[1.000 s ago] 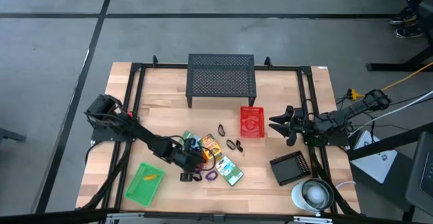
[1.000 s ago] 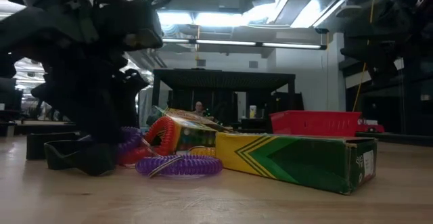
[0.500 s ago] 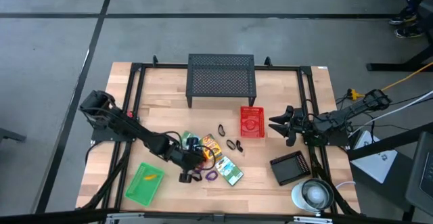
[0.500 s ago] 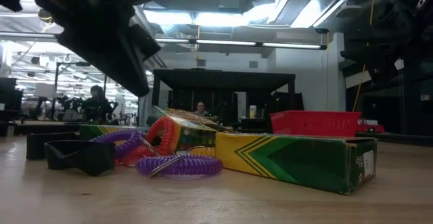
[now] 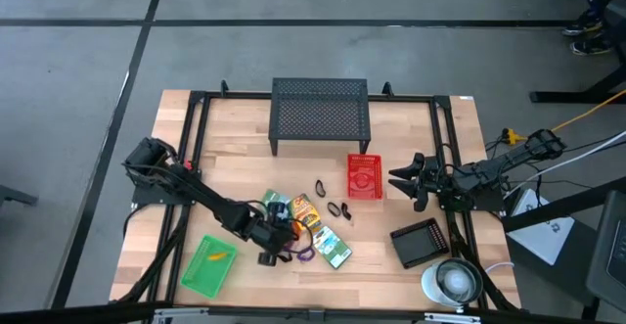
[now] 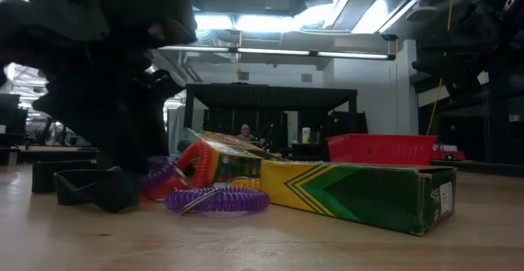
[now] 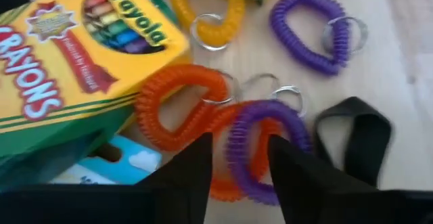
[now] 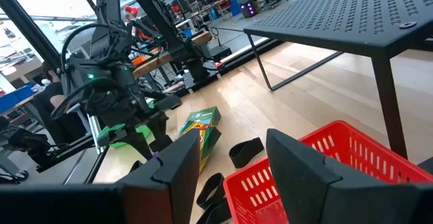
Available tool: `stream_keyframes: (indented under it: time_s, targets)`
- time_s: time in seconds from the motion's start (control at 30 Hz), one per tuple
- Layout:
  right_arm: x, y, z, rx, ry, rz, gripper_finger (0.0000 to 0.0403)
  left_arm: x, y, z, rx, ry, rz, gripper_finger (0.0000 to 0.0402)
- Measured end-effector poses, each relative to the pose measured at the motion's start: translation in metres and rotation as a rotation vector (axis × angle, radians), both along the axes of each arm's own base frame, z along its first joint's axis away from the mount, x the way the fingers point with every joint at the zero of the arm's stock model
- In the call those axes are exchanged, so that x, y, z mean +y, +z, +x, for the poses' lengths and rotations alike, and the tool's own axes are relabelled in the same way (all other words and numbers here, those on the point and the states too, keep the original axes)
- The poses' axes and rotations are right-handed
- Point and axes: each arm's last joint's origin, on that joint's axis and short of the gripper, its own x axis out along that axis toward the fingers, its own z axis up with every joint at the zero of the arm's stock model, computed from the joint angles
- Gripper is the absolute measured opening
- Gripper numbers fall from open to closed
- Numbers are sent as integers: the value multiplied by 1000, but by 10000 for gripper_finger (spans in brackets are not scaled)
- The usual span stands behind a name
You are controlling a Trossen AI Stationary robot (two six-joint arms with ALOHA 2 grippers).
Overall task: Pick & Place Office Desk Supplies
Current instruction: Put the violet spring keychain into the green bin
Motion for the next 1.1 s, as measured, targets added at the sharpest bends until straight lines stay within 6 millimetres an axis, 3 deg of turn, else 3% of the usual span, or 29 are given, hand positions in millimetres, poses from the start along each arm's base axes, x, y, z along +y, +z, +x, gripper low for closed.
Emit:
stream_keyframes:
  time_s: [0.37, 0.87, 0.97, 1.1]
  targets:
    - [0, 0, 0, 2, 0, 1, 172, 4, 0, 2, 7, -4, -5, 138]
    - [0, 0, 0, 2, 0, 1, 172, 4, 1, 1, 19, -21, -26, 15]
    - [0, 0, 0, 1, 0, 1, 172, 4, 8, -2, 17, -28, -45, 10]
    - [0, 0, 0, 3, -1, 8, 172, 3, 33, -11, -43, -40, -78, 12]
